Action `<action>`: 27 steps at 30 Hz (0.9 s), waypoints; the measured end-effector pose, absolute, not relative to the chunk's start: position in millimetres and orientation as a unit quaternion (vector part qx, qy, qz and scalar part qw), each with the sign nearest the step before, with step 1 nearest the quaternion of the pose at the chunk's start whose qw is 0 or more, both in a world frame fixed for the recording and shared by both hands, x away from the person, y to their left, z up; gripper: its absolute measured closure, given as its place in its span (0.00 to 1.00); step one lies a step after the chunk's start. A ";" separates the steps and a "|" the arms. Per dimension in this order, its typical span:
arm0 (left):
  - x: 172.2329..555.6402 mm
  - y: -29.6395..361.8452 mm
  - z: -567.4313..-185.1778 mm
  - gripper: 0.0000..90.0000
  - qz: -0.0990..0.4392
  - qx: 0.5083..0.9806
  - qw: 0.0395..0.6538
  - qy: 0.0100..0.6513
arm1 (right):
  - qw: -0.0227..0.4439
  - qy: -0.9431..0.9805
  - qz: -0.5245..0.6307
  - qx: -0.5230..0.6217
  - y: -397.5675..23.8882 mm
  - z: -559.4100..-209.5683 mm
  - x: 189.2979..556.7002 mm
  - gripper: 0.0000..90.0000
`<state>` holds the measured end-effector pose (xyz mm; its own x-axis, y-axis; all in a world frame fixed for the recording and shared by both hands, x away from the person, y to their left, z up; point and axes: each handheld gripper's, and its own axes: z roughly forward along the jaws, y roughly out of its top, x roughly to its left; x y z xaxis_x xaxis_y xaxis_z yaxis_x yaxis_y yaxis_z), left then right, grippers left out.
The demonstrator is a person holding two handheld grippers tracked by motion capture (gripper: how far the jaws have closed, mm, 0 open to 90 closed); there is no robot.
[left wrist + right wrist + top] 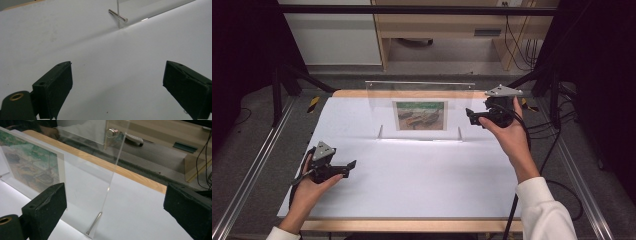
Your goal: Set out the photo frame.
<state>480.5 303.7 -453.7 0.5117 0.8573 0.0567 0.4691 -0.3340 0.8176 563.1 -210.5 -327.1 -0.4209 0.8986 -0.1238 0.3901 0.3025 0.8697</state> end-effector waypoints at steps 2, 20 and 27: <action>480.4 303.4 -453.7 0.09 0.250 0.778 0.388 0.426 | 0.321 0.739 0.397 0.439 -213.4 -327.1 558.7 0.06; 479.8 300.8 -454.7 0.05 0.248 0.780 0.384 0.427 | 0.292 0.734 0.409 0.456 -227.6 -341.0 521.0 0.05; 479.2 300.6 -454.2 0.05 0.248 0.781 0.384 0.426 | 0.285 0.742 0.405 0.452 -227.8 -350.0 508.3 0.05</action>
